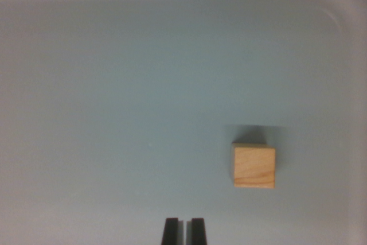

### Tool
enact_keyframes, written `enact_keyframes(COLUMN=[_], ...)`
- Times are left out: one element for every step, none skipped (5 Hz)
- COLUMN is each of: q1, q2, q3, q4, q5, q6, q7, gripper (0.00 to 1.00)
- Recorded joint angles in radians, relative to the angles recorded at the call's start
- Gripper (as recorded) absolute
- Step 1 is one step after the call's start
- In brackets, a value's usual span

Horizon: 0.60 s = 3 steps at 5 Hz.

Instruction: Push wooden cube

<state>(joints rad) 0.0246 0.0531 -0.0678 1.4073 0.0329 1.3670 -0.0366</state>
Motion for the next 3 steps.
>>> enact_keyframes(q1=[0.0,-0.004,-0.004], q2=[0.0,0.003,0.003], q3=[0.0,-0.005,-0.005], q4=[0.0,-0.04,-0.04], q5=[0.0,-0.0019,-0.0019], q6=[0.0,-0.041,-0.041], q7=[0.0,-0.009,-0.009], gripper=[0.0,0.0,0.0])
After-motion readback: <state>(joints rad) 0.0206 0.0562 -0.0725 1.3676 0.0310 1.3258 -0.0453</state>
